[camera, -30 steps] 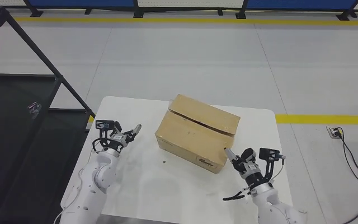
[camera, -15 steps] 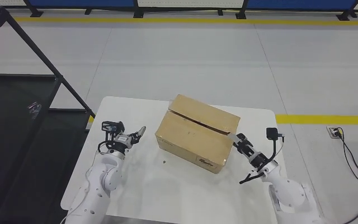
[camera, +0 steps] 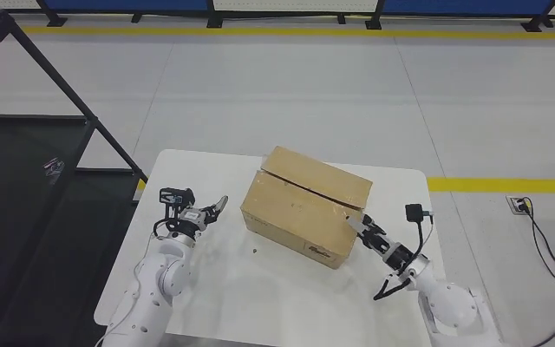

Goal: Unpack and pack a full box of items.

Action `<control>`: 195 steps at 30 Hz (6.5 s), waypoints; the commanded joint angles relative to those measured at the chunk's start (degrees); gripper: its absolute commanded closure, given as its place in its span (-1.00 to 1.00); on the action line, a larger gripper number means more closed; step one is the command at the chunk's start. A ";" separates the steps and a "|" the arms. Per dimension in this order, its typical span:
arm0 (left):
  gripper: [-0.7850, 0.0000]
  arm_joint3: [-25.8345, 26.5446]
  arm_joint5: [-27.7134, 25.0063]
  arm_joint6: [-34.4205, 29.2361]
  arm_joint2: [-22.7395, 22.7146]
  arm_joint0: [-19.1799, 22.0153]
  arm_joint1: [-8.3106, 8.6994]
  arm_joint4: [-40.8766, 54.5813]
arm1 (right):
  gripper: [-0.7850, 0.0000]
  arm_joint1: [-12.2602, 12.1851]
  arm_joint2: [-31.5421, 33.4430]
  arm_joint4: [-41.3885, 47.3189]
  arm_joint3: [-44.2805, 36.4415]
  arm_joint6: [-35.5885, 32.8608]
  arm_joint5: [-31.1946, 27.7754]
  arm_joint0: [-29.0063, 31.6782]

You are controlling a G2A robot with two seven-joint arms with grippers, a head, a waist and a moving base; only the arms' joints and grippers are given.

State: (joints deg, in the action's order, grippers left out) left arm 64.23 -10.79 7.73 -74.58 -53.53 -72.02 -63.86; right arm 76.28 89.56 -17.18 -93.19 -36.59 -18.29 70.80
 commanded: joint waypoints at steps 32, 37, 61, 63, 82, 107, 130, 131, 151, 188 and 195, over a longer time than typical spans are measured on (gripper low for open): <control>-1.00 -6.50 -1.29 -2.51 3.19 5.29 -1.57 1.75 | -1.00 -2.74 -0.57 6.44 0.40 -4.95 -9.21 1.71; -1.00 -9.66 -1.73 -2.78 5.44 8.32 -2.36 1.25 | -1.00 -3.39 3.26 8.43 -1.46 -2.29 -10.52 5.05; -1.00 -11.05 -7.53 -2.42 7.73 8.25 -3.21 1.11 | -1.00 -2.44 3.22 9.18 -0.11 19.13 11.59 4.64; -1.00 -10.24 -7.54 -2.49 7.56 7.68 -3.14 0.95 | -1.00 -2.31 1.97 10.12 2.01 19.14 11.04 2.81; -1.00 -4.83 -7.63 -2.95 5.23 3.19 -2.39 0.55 | -1.00 0.09 -10.13 9.21 13.35 30.39 9.11 -8.76; -1.00 1.04 -3.81 -4.54 -2.80 -3.64 -0.28 -0.35 | -1.00 -0.02 -7.15 8.46 8.57 34.63 7.86 -5.22; -1.00 -8.64 -6.52 -5.82 1.00 5.70 -0.83 -5.55 | -1.00 -1.42 1.97 0.10 -8.34 37.50 5.35 8.88; -1.00 -9.37 -7.53 -4.82 1.05 6.43 -0.87 -5.19 | -1.00 -1.41 1.65 -0.28 -8.47 37.48 5.28 8.70; -1.00 -38.37 0.78 15.44 15.89 24.33 -7.99 -15.73 | -1.00 -1.60 4.91 0.87 -8.66 38.21 3.91 11.78; -1.00 -43.30 13.22 29.79 9.92 21.13 -6.62 -8.54 | -1.00 -1.57 0.91 0.65 -3.06 32.99 4.37 4.52; -1.00 -40.69 14.66 27.91 7.60 18.03 -5.14 -7.97 | -1.00 -1.53 -0.30 0.38 -1.95 32.31 4.53 2.95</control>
State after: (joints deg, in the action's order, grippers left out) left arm 23.16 3.70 36.04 -66.64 -35.06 -77.38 -71.90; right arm 74.75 89.40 -16.77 -95.29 -4.22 -13.76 73.91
